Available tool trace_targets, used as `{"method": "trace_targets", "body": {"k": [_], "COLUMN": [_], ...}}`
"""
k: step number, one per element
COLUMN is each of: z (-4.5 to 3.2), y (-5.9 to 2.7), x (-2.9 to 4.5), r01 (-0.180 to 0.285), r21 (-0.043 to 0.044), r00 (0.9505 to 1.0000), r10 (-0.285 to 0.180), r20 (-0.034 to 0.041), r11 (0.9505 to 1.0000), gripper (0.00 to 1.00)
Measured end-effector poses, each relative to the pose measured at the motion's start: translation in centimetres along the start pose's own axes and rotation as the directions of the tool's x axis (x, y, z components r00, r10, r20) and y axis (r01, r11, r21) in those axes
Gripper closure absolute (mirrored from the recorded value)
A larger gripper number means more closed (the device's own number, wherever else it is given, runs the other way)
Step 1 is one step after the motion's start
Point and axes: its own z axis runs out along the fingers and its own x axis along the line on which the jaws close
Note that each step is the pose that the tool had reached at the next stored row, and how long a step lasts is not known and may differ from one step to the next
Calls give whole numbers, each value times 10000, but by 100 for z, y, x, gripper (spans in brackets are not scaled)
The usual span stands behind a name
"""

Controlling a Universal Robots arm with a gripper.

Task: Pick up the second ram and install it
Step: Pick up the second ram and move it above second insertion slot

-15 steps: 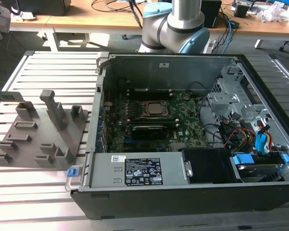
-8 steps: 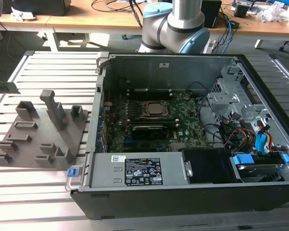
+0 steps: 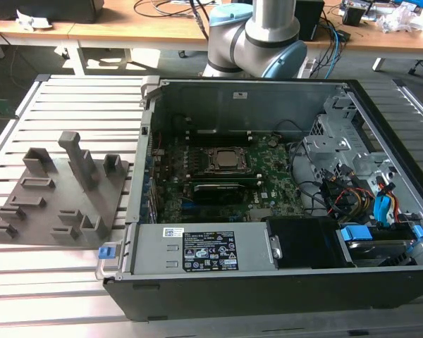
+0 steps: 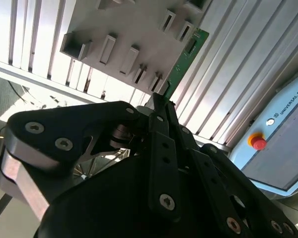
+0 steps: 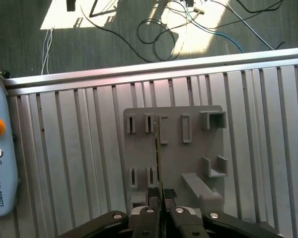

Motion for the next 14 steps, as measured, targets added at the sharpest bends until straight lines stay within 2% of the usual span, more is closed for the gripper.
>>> {"method": "trace_targets", "body": {"k": [11,14], "z": [-281,-396], "y": [0,-1], "x": [-5,-7], "r01": [0,0], "r21": [0,0], "r00": [10000,10000], "r10": [0,0], "r20": [0,0], "r11": [10000,10000], "gripper": [86,86]}}
